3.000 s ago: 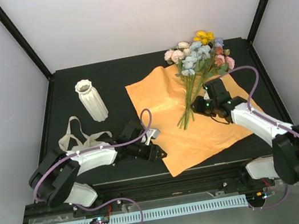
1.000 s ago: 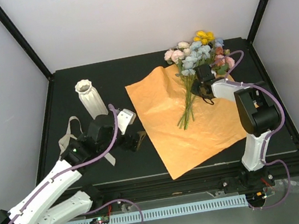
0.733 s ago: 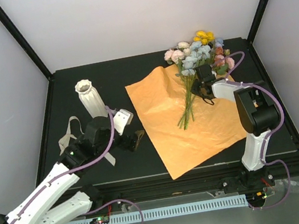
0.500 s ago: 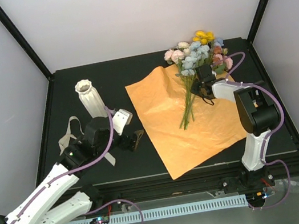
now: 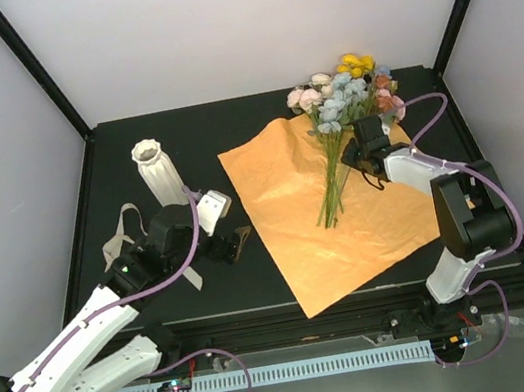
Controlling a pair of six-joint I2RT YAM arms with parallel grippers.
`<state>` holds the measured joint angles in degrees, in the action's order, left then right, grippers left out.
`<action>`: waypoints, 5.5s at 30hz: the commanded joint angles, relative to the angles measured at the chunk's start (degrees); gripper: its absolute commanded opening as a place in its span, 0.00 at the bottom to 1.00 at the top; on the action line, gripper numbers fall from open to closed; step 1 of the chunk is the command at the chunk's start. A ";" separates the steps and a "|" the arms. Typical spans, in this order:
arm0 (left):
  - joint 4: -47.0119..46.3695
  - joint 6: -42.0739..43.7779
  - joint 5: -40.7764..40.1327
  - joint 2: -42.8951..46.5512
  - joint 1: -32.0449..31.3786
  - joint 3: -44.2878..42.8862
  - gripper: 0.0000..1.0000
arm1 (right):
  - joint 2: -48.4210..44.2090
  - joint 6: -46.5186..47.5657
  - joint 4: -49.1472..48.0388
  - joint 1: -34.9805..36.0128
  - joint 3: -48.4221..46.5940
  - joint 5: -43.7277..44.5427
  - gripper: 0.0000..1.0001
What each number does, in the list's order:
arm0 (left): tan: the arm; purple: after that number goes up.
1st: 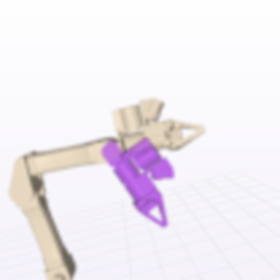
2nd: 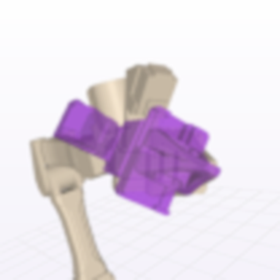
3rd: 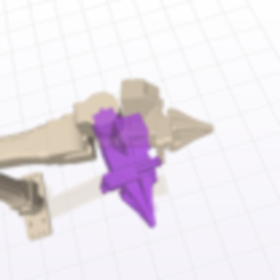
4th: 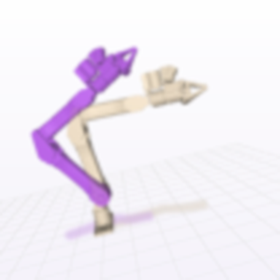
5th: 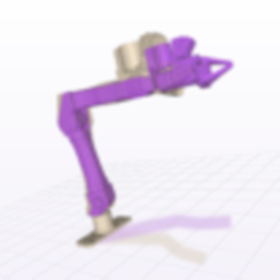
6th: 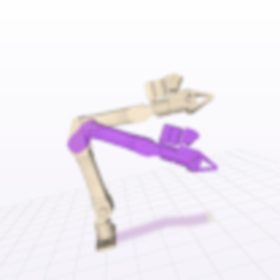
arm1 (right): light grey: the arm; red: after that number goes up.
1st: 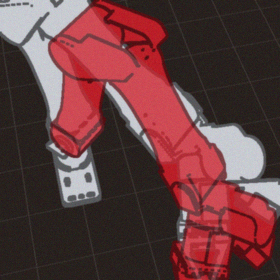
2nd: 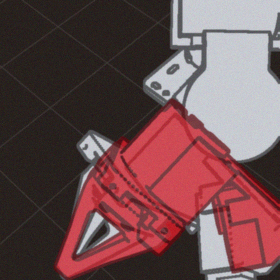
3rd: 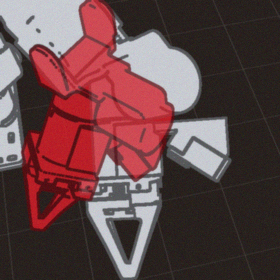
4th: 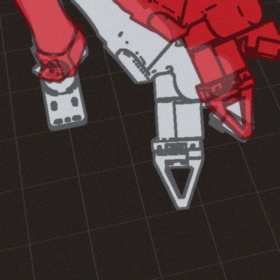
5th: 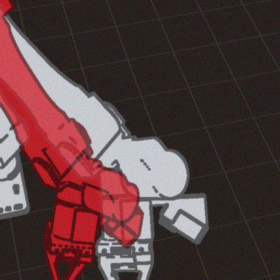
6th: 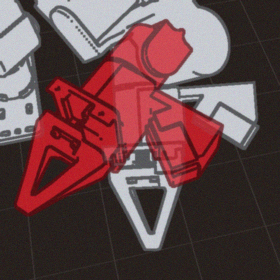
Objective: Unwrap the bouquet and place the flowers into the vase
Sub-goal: Pick up the fake flower from the wrapping paper, then place the fake flower on the wrapping paper.
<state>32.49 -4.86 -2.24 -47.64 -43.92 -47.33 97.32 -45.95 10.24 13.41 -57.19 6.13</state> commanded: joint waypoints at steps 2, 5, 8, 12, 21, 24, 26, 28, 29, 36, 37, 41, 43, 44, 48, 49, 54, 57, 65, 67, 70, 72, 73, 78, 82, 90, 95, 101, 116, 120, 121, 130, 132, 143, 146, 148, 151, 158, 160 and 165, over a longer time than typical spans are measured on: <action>-0.42 -1.37 -3.86 -0.35 0.50 -0.15 0.99 | -4.25 0.81 -1.67 -0.23 1.39 1.19 0.01; -0.37 -1.30 -3.88 0.10 0.50 -0.04 0.99 | -6.27 1.14 -1.09 -0.23 2.30 -0.17 0.01; -0.60 -1.36 -3.61 0.56 0.50 0.35 0.99 | -9.62 0.78 -0.87 -0.24 4.68 1.49 0.01; -1.05 -1.38 -3.00 0.62 0.50 0.32 0.99 | -12.73 0.34 -5.89 -0.22 9.35 -0.32 0.01; -1.19 -0.86 4.41 -0.11 0.50 0.54 0.99 | -10.79 9.03 8.69 -0.90 3.78 -11.09 0.02; -1.18 -2.13 8.19 -1.71 0.50 -0.73 0.99 | -12.90 9.48 11.79 -2.77 3.01 -19.35 0.01; -2.26 -3.09 10.70 -3.01 0.50 -1.26 0.97 | -14.89 9.26 13.43 -3.20 2.62 -23.23 0.01; -4.37 -5.08 13.46 -4.25 0.48 -1.44 0.95 | -17.70 8.43 13.71 -3.23 3.46 -24.44 0.01; -5.88 -6.37 15.12 -4.87 0.50 -1.36 0.93 | -19.43 7.56 12.92 -3.24 4.54 -24.82 0.01; -13.90 -13.70 23.39 -12.09 0.50 -3.71 0.80 | -28.86 5.54 7.93 -3.13 10.65 -26.05 0.01; -14.01 -14.35 24.03 -13.20 0.50 -4.71 0.79 | -30.12 6.10 7.69 -3.18 11.31 -25.66 0.01; -16.83 -14.19 28.23 -17.97 0.50 -7.55 0.75 | -34.95 6.78 5.79 -3.14 13.36 -28.28 0.01; -19.39 -13.90 29.87 -20.62 0.50 -8.25 0.75 | -36.79 6.81 4.45 -3.09 14.14 -29.53 0.01; -20.83 -13.58 31.11 -22.10 0.50 -8.70 0.74 | -37.77 6.81 3.58 -3.12 14.53 -30.08 0.01; -28.27 -13.39 36.42 -29.19 0.46 -9.87 0.72 | -40.29 5.30 0.45 -3.13 15.53 -34.24 0.01; -30.08 -13.40 37.30 -31.79 0.45 -10.51 0.71 | -40.74 4.92 0.32 -3.06 15.53 -34.55 0.01; -30.11 -13.32 39.41 -40.39 0.50 -15.66 0.68 | -41.10 8.90 3.81 -3.07 14.59 -22.97 0.01; -33.98 -13.22 40.23 -43.93 0.50 -16.06 0.66 | -40.91 7.65 1.55 -3.06 12.94 -26.82 0.01; -42.57 -14.12 44.73 -52.96 0.37 -19.93 0.65 | -44.61 -3.01 -3.56 -2.95 17.10 -36.78 0.01; -41.57 -13.44 43.79 -54.60 0.39 -21.34 0.63 | -45.81 -4.38 -3.96 -2.96 18.15 -37.18 0.01; -40.30 -11.95 41.80 -56.03 0.42 -22.51 0.60 | -46.73 -4.89 -3.08 -2.97 18.34 -38.11 0.01; -40.63 -11.74 41.53 -56.88 0.42 -22.85 0.61 | -47.37 -5.29 -2.81 -2.93 18.26 -38.57 0.01; -40.92 -11.66 41.53 -57.35 0.42 -23.08 0.61 | -47.66 -5.43 -2.61 -2.94 18.26 -38.64 0.01; -42.39 -11.96 42.89 -59.84 0.42 -24.86 0.63 | -48.35 -6.09 -2.18 -2.96 17.74 -39.32 0.01; -42.48 -11.51 42.77 -60.39 0.49 -26.14 0.62 | -48.25 -5.44 -1.39 -2.91 17.23 -39.52 0.01; -43.66 -9.89 44.42 -60.74 0.58 -28.33 0.64 | -48.32 -5.12 -1.02 -2.95 17.63 -40.41 0.01; -43.29 -8.61 44.81 -60.64 0.73 -29.63 0.63 | -48.45 -5.24 -1.18 -2.95 17.77 -40.97 0.01; -43.03 -7.43 43.53 -59.91 0.94 -30.26 0.64 | -48.38 -5.72 -1.25 -2.95 17.06 -41.41 0.01; -40.45 -4.38 42.46 -57.34 1.47 -32.24 0.16 | -48.30 -2.97 1.60 -2.95 15.76 -40.22 0.01; -36.48 -3.50 41.32 -54.09 1.54 -30.37 0.02 | -47.97 -0.27 3.48 -2.95 15.52 -35.96 0.01; -35.67 -3.64 40.92 -52.95 1.56 -29.44 0.02 | -47.89 0.03 3.63 -2.99 15.51 -34.50 0.01; -29.54 -5.09 33.88 -40.19 1.64 -20.01 0.01 | -40.00 3.24 -2.27 -2.99 17.50 -22.57 0.02; -26.05 -5.57 30.29 -36.87 1.58 -18.82 0.02 | -34.98 2.99 -4.96 -2.95 17.86 -21.40 0.02; -15.24 -6.14 15.34 -18.41 2.50 -10.90 0.02 | -8.78 1.67 -18.81 -2.96 12.54 -14.90 0.11; -13.72 -5.36 13.68 -14.93 2.69 -10.85 0.02 | -4.65 2.76 -17.52 -2.96 10.08 -14.40 0.23; -13.54 -4.89 12.07 -12.48 2.74 -10.86 0.02 | -4.04 3.90 -15.23 -2.90 9.08 -13.34 0.33; -13.54 -3.66 8.39 -8.62 2.78 -11.28 0.02 | -5.87 5.34 -12.11 -3.05 9.14 -13.41 0.48; -11.05 3.00 -3.86 -3.57 3.53 -16.63 0.01 | -14.69 9.87 -4.10 -3.00 11.08 -19.08 0.86; -8.63 4.53 -6.40 -4.72 4.68 -20.26 0.02 | -17.80 10.77 -2.52 -2.93 12.25 -20.65 0.97; -3.90 6.31 -10.38 -8.45 10.51 -28.35 0.01 | -25.71 12.36 0.61 -2.22 14.83 -24.26 1.00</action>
<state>23.68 -1.85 -6.39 -53.95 -37.28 -69.54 76.12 -36.05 6.85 10.59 -44.27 -14.35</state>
